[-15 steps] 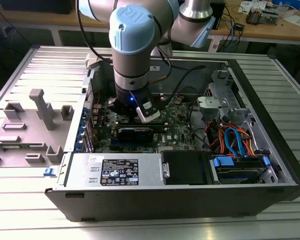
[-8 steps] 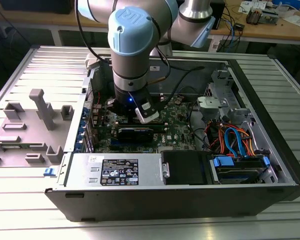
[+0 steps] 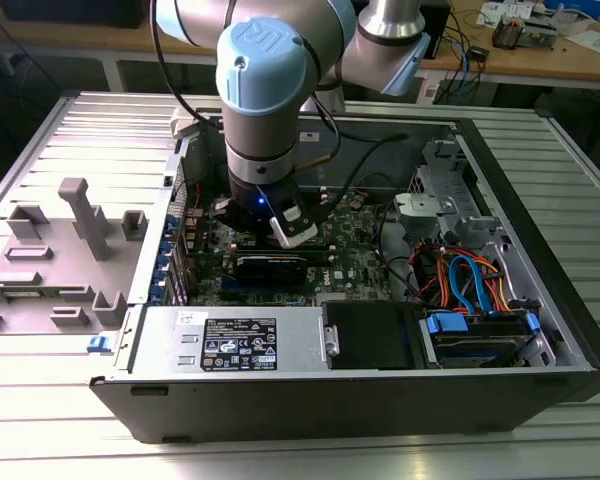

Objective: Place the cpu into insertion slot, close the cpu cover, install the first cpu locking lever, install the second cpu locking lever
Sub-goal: 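Install the second cpu locking lever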

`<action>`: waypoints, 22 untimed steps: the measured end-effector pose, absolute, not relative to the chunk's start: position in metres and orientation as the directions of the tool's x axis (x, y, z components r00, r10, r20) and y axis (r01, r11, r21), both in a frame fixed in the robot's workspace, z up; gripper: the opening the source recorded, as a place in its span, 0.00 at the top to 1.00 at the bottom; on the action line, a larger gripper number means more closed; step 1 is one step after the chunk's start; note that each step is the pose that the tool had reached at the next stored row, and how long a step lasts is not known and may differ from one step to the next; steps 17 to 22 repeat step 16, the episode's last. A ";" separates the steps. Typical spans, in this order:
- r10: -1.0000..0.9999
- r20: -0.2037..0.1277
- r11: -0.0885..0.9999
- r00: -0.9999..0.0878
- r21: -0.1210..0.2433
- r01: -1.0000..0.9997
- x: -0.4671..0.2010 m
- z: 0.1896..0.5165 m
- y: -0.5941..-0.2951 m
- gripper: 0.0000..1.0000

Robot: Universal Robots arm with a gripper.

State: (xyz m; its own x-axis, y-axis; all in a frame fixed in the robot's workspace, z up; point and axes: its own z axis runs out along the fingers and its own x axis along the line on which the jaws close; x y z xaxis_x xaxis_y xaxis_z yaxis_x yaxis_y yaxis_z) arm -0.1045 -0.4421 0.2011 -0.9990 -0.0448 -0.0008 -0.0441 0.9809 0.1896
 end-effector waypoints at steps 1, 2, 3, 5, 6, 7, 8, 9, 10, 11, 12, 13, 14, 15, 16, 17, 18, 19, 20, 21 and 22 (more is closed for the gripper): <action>-0.045 -0.001 0.981 -0.999 0.187 -0.044 -0.105 0.202 -0.442 0.89; -0.045 0.000 0.982 -0.999 0.186 -0.044 -0.105 0.204 -0.442 0.89; -0.045 0.001 0.981 -0.999 0.187 -0.044 -0.105 0.206 -0.442 0.89; -0.045 0.003 0.981 -0.999 0.187 -0.043 -0.105 0.211 -0.442 0.89; -0.045 0.004 0.981 -0.999 0.187 -0.043 -0.105 0.214 -0.442 0.89; -0.045 0.005 0.981 -0.999 0.187 -0.043 -0.105 0.218 -0.442 0.89; -0.045 0.005 0.981 -0.999 0.187 -0.043 -0.105 0.220 -0.442 0.89; -0.045 0.006 0.981 -0.999 0.187 -0.043 -0.105 0.222 -0.442 0.89; -0.045 0.006 0.981 -0.999 0.187 -0.043 -0.105 0.222 -0.442 0.89; -0.045 0.006 0.981 -0.999 0.187 -0.043 -0.105 0.222 -0.442 0.89; -0.045 0.006 0.981 -0.999 0.187 -0.043 -0.105 0.222 -0.442 0.89; -0.045 0.006 0.981 -0.999 0.187 -0.043 -0.105 0.222 -0.442 0.89; -0.045 0.007 0.981 -0.999 0.187 -0.043 -0.105 0.222 -0.442 0.89; -0.045 0.007 0.981 -0.999 0.187 -0.043 -0.105 0.222 -0.442 0.89; -0.045 0.007 0.981 -0.999 0.187 -0.043 -0.105 0.222 -0.442 0.89; -0.045 0.007 0.981 -0.999 0.187 -0.043 -0.105 0.222 -0.442 0.89; -0.045 0.007 0.981 -0.999 0.187 -0.043 -0.105 0.222 -0.442 0.89; -0.045 0.007 0.981 -0.999 0.187 -0.043 -0.105 0.222 -0.442 0.89; -0.045 0.007 0.981 -0.999 0.187 -0.043 -0.105 0.222 -0.442 0.89; -0.045 0.007 0.981 -0.999 0.187 -0.043 -0.105 0.222 -0.442 0.89; -0.045 0.007 0.981 -0.999 0.187 -0.043 -0.105 0.222 -0.442 0.89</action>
